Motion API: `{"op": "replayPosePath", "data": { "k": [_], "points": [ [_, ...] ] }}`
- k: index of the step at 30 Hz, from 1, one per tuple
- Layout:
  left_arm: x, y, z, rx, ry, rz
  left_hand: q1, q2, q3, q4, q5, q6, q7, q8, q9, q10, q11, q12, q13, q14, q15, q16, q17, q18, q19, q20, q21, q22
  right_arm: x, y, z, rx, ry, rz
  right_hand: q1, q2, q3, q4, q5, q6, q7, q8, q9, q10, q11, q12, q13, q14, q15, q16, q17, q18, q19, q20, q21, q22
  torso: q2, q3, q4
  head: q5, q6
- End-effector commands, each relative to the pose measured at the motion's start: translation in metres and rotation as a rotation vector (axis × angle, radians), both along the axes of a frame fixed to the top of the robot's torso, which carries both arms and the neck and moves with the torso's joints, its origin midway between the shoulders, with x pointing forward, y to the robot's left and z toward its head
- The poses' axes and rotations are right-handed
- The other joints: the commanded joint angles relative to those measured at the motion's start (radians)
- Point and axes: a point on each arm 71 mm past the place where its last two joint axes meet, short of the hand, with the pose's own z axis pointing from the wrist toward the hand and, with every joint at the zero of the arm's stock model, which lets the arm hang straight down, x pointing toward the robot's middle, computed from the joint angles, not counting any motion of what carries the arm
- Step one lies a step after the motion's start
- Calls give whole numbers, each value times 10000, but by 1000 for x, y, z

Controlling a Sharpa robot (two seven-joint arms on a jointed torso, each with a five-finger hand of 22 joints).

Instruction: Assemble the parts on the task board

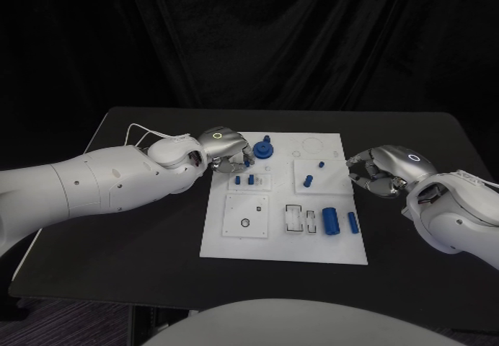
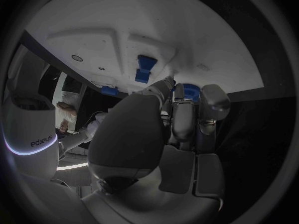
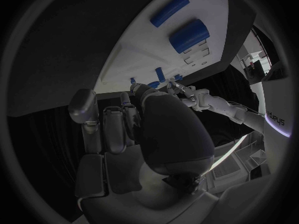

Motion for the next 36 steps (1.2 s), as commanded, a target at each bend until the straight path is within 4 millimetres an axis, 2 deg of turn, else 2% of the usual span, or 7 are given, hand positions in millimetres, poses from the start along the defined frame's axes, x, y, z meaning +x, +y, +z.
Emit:
{"op": "replayPosePath", "data": {
  "k": [1,6,11,21,36],
  "points": [
    [1,-1,-2,80,103,20,-29,28,30,-25,-55,-59,-14,-50,-14,-12,22,-56,4,-71,4,-55,-25,-141,-73,7,-60,816,-1,0,-1,-54,53,-27,-43,-28,49,11,54,57,-23,15,-9,-26,12,-29,390,-65,6,-20,820,38,-32,7,-68,1243,-5,-5,1,-3,0],
    [3,-3,-4,160,179,62,-44,26,26,-17,-69,-69,-12,-58,-17,-13,30,-60,12,-88,7,-79,-63,-141,-77,10,-64,819,-1,1,-1,-63,66,-17,-43,-28,49,11,54,57,-23,15,-9,-26,12,-29,390,-65,6,-20,820,38,-32,7,-68,1243,-14,-1,-13,-4,0],
    [4,-5,-7,260,317,95,-67,19,20,-7,-92,-94,-19,-76,-25,-9,33,-65,27,-106,14,-104,-101,-139,-90,15,-91,818,0,1,-1,-71,77,-16,-43,-28,49,11,54,57,-23,15,-9,-26,12,-29,390,-65,6,-20,820,38,-32,7,-68,1243,-15,0,3,-26,0],
    [3,-4,-11,425,577,102,-117,-3,-1,18,-149,-124,-33,-97,-34,-16,43,-86,50,-160,25,-180,-220,-142,-102,26,-96,830,0,1,-2,-86,90,-23,-43,-28,49,11,54,57,-23,15,-9,-26,12,-29,390,-65,6,-20,820,38,-32,7,-68,1243,-17,1,-15,17,0],
    [1,-3,-10,301,464,39,-154,-21,-3,46,-257,-225,-73,-152,-62,-42,43,-140,79,-218,31,-272,-345,-136,-134,40,-154,837,0,1,-2,-88,82,-24,-43,-28,49,11,54,57,-23,15,-9,-26,12,-29,390,-65,6,-20,820,38,-32,7,-68,1243,-21,-9,17,-14,0]
  ]
}}
